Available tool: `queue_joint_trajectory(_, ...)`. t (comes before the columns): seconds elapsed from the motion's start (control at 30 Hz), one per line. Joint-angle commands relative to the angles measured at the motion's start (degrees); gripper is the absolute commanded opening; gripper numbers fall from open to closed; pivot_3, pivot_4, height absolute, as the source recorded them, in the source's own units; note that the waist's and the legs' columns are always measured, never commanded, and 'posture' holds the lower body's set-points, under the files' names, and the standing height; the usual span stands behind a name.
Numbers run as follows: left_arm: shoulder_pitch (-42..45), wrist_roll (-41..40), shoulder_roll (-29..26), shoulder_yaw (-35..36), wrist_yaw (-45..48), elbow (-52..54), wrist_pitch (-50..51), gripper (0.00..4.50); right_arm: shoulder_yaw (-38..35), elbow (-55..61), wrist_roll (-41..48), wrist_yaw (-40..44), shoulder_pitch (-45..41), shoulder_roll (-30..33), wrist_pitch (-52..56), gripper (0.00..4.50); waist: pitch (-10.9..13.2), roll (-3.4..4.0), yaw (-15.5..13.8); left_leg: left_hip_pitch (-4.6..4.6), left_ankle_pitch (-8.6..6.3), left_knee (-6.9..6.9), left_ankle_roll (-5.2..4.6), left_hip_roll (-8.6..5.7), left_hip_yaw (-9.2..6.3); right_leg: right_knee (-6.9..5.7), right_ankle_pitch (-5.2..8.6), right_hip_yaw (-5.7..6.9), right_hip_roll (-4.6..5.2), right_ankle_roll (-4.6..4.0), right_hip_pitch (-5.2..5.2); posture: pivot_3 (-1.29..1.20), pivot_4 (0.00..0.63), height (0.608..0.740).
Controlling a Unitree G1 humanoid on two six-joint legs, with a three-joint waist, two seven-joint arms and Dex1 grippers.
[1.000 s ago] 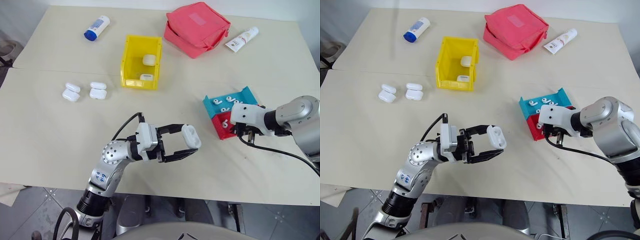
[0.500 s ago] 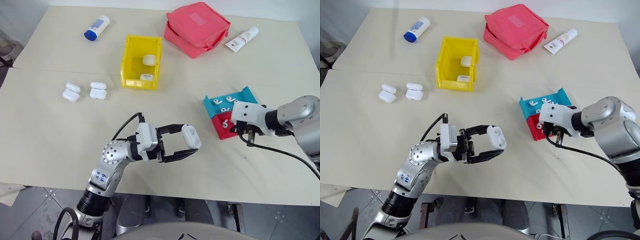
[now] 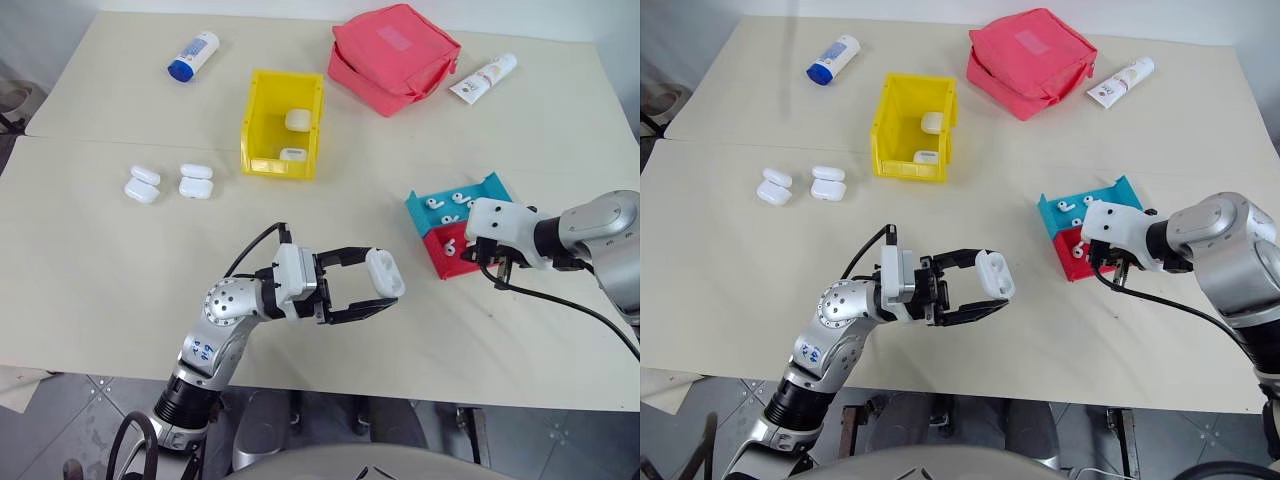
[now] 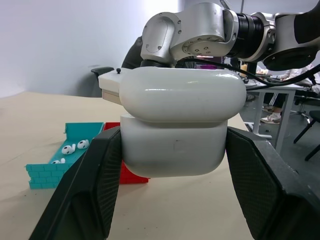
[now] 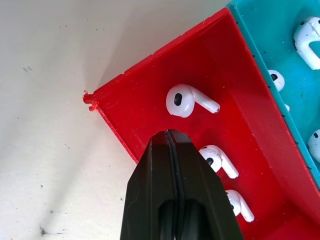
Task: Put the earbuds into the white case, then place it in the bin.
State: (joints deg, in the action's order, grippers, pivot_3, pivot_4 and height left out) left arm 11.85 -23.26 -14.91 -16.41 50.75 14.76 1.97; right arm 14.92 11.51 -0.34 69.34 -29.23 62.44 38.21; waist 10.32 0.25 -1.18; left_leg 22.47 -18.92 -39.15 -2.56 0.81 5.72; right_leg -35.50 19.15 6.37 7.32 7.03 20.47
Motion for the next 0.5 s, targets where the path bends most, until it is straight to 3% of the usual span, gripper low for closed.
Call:
queue_joint_trajectory(0.03, 0.56, -0.52, 0.22, 0.4, 0.42, 0.23, -0.15, 2.78, -2.34, 1.0, 0.33, -0.48, -0.21, 0.64, -1.22, 0.01, 0.0, 0.0, -0.02, 0.0, 0.0, 0.0, 0.0, 0.0, 0.0, 0.0, 0.0, 0.0, 0.0, 0.0, 0.0, 0.0, 0.15, 0.74)
queue_joint_trajectory(0.5, 1.54, -1.2, -0.79, 1.1, 2.18, -0.16, 0.85, 2.78, -5.69, 2.01, 1.66, -1.58, 1.99, 2.17, -1.7, 0.01, 0.0, 0.0, -0.1, 0.0, 0.0, 0.0, 0.0, 0.0, 0.0, 0.0, 0.0, 0.01, -0.02, 0.0, 0.0, 0.0, 0.15, 0.74)
